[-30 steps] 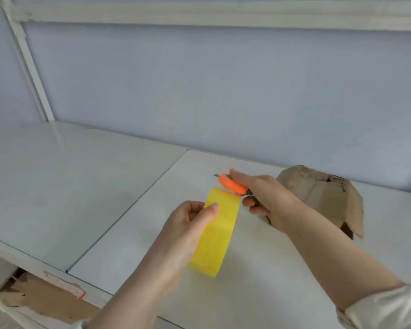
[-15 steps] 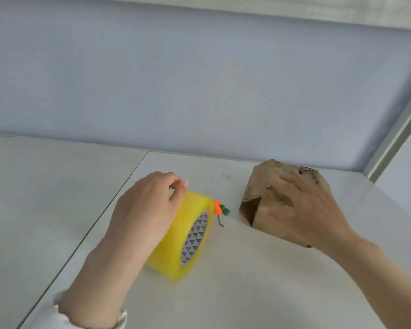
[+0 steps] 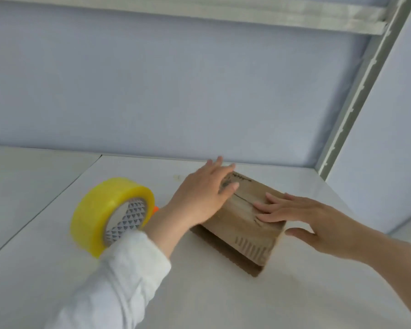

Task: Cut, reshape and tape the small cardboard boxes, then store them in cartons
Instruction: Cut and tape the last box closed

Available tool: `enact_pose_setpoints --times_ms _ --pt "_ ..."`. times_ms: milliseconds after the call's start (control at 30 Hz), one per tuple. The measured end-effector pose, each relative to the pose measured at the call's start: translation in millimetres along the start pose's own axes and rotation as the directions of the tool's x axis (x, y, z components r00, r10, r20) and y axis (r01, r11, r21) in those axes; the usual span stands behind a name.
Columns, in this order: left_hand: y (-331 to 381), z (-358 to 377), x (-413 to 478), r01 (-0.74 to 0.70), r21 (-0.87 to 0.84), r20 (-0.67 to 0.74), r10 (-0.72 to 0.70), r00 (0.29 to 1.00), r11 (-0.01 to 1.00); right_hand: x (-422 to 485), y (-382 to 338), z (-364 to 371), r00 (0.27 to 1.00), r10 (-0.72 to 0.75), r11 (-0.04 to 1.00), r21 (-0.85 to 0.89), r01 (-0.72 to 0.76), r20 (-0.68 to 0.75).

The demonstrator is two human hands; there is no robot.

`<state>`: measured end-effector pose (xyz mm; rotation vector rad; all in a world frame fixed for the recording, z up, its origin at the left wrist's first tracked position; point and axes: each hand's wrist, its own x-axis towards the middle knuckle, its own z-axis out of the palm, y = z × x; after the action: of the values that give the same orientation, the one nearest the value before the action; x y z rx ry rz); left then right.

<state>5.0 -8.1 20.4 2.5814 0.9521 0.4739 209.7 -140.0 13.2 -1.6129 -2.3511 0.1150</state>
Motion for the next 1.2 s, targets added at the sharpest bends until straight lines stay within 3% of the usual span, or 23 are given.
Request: enact_pose_setpoints --times_ms 100,167,200,333,433,500,567,633,767,900,1067,1200 --pt "7 13 11 0.151 -0.147 0.135 -0.131 0.982 0.977 -17 21 -8 0.990 0.134 0.976 0.170 -0.139 0.036" --pt "13 25 -3 0.217 -0.183 0.149 -0.192 0.970 0.959 -21 29 -5 0.977 0.208 0.907 0.366 -0.210 0.045" --pt "16 28 -13 0.237 -0.189 0.138 -0.213 0.967 0.953 -18 28 -3 0.978 0.206 0.909 0.365 -0.202 0.026" --pt "36 24 -22 0.331 -0.072 0.088 -0.325 0.942 0.941 11 11 -2 0.924 0.369 0.888 0.331 -0.320 -0.097" --pt "42 14 9 0.210 0.114 -0.059 -0.205 0.977 0.971 43 -3 1 0.924 0.369 0.928 -0.025 -0.373 -0.098" --pt "39 23 26 0.095 0.262 0.011 -0.101 0.995 0.960 54 -2 11 0.901 0.433 0.892 -0.139 -0.430 -0.005" --pt "31 37 32 0.061 0.346 0.125 -0.110 0.986 0.936 55 1 21 0.872 0.486 0.869 -0.141 -0.474 0.065" --pt "27 41 33 0.082 0.354 0.146 -0.142 0.979 0.931 57 1 18 0.866 0.490 0.866 -0.163 -0.473 0.095" --pt "34 30 38 0.099 0.320 0.022 -0.112 0.994 0.942 64 -1 8 0.880 0.473 0.868 -0.190 -0.459 0.035" --pt "31 44 34 0.120 0.365 0.063 -0.153 0.986 0.923 66 -5 22 0.883 0.466 0.869 -0.213 -0.446 0.050" --pt "38 33 35 0.122 0.337 -0.015 -0.124 0.992 0.934 66 -2 6 0.871 0.490 0.867 -0.128 -0.482 0.033" --pt "36 46 29 0.112 0.352 0.065 -0.143 0.988 0.929 63 -4 19 0.868 0.492 0.862 -0.183 -0.473 0.072"
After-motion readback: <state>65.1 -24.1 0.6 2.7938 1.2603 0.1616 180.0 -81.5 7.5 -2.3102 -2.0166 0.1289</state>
